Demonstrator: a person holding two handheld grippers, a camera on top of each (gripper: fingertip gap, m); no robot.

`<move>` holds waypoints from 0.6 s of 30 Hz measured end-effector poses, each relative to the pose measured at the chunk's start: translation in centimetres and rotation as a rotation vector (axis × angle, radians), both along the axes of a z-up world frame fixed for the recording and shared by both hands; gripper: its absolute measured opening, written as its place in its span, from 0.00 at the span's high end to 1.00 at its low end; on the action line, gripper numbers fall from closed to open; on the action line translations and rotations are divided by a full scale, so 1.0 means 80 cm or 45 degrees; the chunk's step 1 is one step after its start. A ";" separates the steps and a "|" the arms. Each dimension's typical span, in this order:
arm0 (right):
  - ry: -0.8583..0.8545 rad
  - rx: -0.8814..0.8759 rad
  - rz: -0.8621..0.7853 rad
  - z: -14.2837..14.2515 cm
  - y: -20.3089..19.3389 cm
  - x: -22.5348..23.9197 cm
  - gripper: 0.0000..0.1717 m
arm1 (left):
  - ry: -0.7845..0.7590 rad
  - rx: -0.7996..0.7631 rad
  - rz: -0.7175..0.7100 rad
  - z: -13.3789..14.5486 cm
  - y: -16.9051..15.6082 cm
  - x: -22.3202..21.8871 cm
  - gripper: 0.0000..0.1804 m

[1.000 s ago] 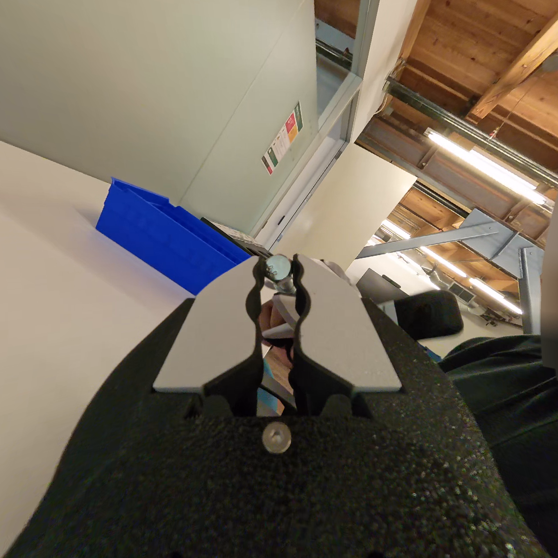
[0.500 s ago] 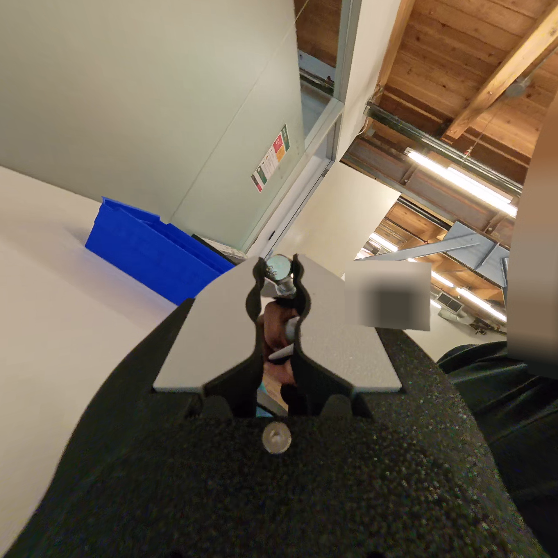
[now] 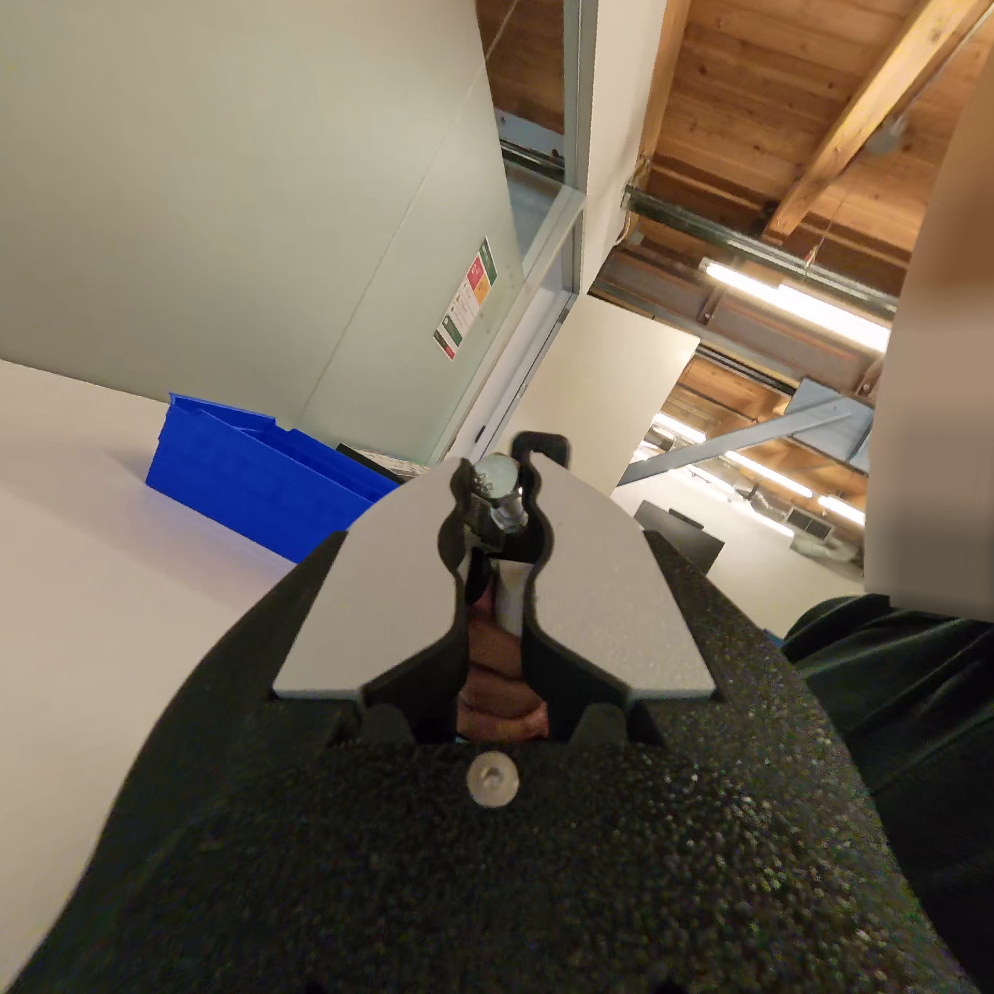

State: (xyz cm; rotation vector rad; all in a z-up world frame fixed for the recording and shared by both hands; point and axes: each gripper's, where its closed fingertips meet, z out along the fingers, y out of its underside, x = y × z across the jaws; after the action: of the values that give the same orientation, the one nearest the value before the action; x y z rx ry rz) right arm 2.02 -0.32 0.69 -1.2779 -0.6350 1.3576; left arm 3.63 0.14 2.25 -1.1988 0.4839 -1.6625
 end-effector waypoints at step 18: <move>-0.108 -0.154 -0.082 -0.012 0.005 -0.008 0.90 | 0.098 -0.033 0.011 -0.014 0.003 0.002 0.90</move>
State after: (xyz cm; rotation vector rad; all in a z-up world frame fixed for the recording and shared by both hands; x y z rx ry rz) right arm 1.35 0.09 -0.30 -1.4474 -0.5716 1.3109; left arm 3.80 0.40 1.16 -1.2861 0.5051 -1.6241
